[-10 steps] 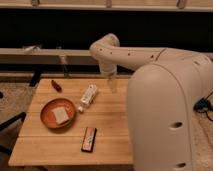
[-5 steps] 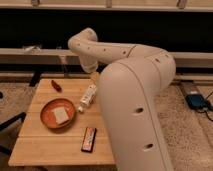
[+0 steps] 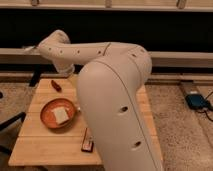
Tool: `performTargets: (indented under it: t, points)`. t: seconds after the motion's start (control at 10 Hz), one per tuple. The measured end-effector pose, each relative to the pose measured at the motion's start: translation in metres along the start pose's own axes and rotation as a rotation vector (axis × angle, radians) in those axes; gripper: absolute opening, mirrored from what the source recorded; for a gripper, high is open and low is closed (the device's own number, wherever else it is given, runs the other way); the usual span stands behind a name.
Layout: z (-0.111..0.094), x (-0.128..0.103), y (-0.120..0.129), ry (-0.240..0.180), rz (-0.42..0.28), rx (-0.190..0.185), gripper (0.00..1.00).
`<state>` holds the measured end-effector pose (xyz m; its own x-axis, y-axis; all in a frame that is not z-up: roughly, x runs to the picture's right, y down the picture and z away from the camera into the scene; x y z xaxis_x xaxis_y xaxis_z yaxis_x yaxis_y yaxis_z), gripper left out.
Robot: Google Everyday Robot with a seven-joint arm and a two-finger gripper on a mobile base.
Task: Move the arm in a circular motion
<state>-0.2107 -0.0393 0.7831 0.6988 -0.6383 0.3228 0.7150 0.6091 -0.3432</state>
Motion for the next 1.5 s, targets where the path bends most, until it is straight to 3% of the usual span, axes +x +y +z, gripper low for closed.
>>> performTargets:
  t: [0.1, 0.4, 0.5, 0.8, 1.1, 1.3, 1.5]
  points:
    - [-0.009, -0.029, -0.005, -0.002, -0.055, 0.022, 0.80]
    - [-0.030, -0.090, 0.003, -0.012, -0.172, 0.070, 0.80]
    - [-0.041, -0.123, 0.012, -0.027, -0.230, 0.094, 0.80]
    - [-0.059, -0.176, 0.046, -0.060, -0.334, 0.132, 0.80]
    - [-0.061, -0.198, 0.086, -0.108, -0.339, 0.141, 0.80]
    - [-0.054, -0.189, 0.103, -0.125, -0.299, 0.129, 0.80]
    - [-0.042, -0.165, 0.120, -0.152, -0.240, 0.108, 0.80]
